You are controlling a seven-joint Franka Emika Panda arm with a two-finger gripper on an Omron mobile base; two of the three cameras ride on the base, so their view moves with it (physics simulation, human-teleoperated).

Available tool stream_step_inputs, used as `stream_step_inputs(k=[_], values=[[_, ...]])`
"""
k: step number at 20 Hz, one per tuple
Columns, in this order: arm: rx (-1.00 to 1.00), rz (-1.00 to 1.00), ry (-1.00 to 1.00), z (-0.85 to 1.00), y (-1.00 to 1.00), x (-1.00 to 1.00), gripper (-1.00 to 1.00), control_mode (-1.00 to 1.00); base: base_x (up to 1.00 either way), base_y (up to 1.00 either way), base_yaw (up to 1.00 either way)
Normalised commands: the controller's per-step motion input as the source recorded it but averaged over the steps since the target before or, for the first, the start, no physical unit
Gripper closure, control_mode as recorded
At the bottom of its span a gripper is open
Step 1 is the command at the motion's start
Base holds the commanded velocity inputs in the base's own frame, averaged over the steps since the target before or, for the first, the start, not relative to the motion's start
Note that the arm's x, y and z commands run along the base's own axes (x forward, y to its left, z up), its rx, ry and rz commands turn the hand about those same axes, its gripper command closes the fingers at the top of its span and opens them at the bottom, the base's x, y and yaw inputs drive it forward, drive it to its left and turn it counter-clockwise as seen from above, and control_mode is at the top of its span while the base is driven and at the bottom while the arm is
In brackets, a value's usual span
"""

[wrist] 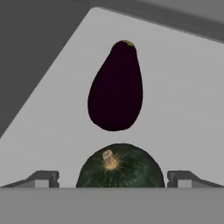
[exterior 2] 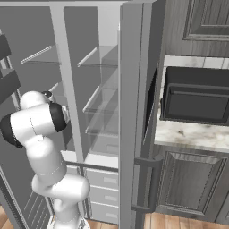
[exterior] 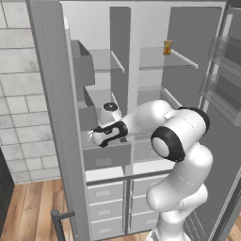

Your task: Take the squash and eggplant from the fridge shelf and place them in the freezer drawer to begin freezing them.

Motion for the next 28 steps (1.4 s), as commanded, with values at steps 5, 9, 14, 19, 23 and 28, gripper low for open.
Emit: stream_step_inputs(k=[5, 9, 14, 19, 23, 28], values=[[0.0, -0.05, -0.01, 0.0, 0.0, 0.0, -1.0, -1.0, 0.0, 0.0, 0.0], [0.0, -0.05, 0.0, 0.0, 0.0, -0.07, -1.0, -1.0, 0.0, 0.0, 0.0], [0.02, -0.1, 0.0, 0.15, 0.0, -0.95, -1.0, -1.0, 0.0, 0.0, 0.0], [0.08, -0.13, -0.05, 0.49, 0.0, -1.0, -1.0, -1.0, 0.0, 0.0, 0.0], [0.07, -0.13, -0.22, 0.98, 0.0, -1.0, -1.0, -1.0, 0.0, 0.0, 0.0], [0.05, -0.14, -0.29, 1.0, 0.0, -1.0, -1.0, -1.0, 0.0, 0.0, 0.0]])
